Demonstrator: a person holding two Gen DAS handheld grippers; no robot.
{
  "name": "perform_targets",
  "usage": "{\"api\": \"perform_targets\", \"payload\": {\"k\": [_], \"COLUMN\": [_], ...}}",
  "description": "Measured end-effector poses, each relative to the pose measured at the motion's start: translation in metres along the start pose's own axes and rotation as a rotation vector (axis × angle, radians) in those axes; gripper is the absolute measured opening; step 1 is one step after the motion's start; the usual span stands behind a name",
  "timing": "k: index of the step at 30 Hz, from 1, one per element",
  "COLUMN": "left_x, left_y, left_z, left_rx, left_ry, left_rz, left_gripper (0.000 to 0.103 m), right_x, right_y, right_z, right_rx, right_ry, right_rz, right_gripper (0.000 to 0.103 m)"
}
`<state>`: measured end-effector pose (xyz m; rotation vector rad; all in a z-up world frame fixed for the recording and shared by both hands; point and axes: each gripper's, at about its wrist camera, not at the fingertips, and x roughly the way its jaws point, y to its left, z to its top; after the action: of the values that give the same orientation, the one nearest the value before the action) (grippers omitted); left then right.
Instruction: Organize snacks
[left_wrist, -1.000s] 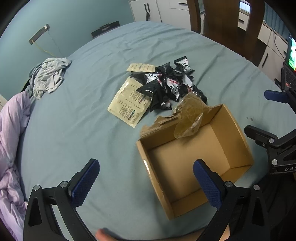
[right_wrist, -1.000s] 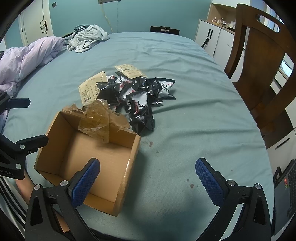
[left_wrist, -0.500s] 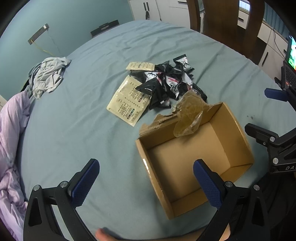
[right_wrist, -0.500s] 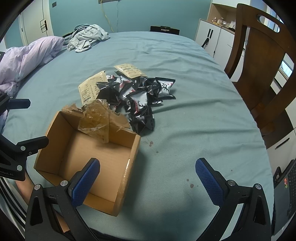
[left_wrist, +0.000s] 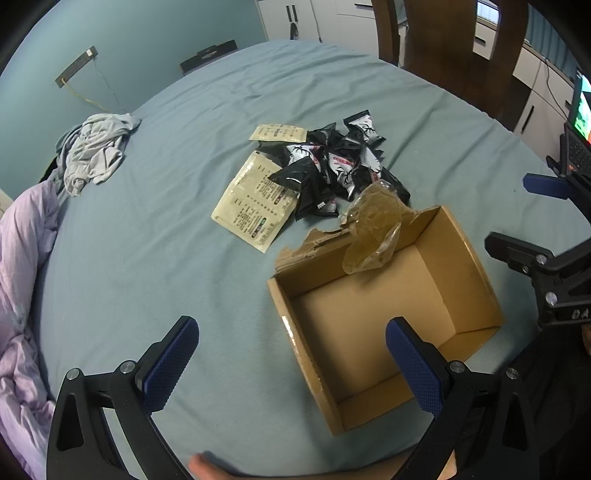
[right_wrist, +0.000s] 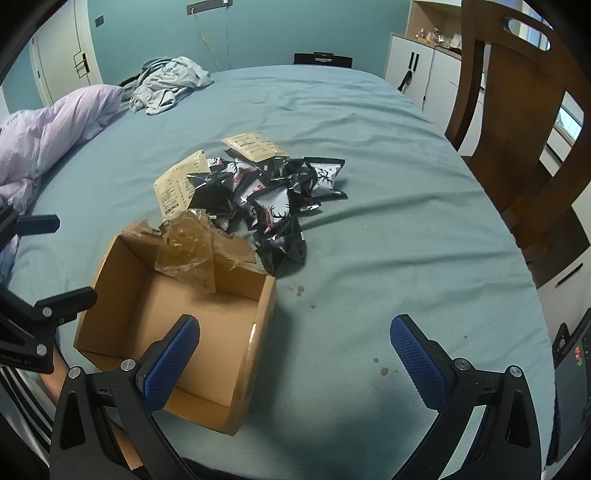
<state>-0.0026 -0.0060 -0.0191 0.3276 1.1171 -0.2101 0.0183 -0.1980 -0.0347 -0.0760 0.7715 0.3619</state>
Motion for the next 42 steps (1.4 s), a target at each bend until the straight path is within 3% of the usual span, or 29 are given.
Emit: {"api": "perform_targets", "payload": {"k": [23, 30, 35, 38, 41, 42], "left_x": [0.000, -0.001, 0.000, 0.001, 0.001, 0.002], "left_y": [0.005, 0.013, 0.019, 0.020, 0.021, 0.021], "left_z": [0.009, 0.012, 0.013, 0.013, 0.014, 0.014], "left_rx": [-0.017, -0.047, -0.072, -0.078, -0.083, -0.085], "left_ry": [-0.014, -0.021, -0.018, -0.016, -0.018, -0.017], "left_rz": [0.030, 0.013, -0.004, -0.011, -0.015, -0.015], "left_gripper": [0.103, 0.103, 0.103, 0.103, 0.103, 0.103], "right_x": [0.048, 0.084, 0.118, 0.137, 0.156, 0.161], "right_y": [-0.062, -0.066, -0.059, -0.053, -0.053, -0.053], "right_z": [0.050, 0.066, 0.075, 0.080, 0.082, 0.082], "right_rx": [0.195, 0.217, 0.205, 0.182, 0.176, 0.181], "right_ry": [-0.021, 0.050, 0.158, 0.207, 0.251, 0.268], "right_rz": [0.039, 0.102, 0.213, 0.219, 0.227, 0.240], "right_gripper": [0.103, 0.103, 0.103, 0.103, 0.094, 0.086]}}
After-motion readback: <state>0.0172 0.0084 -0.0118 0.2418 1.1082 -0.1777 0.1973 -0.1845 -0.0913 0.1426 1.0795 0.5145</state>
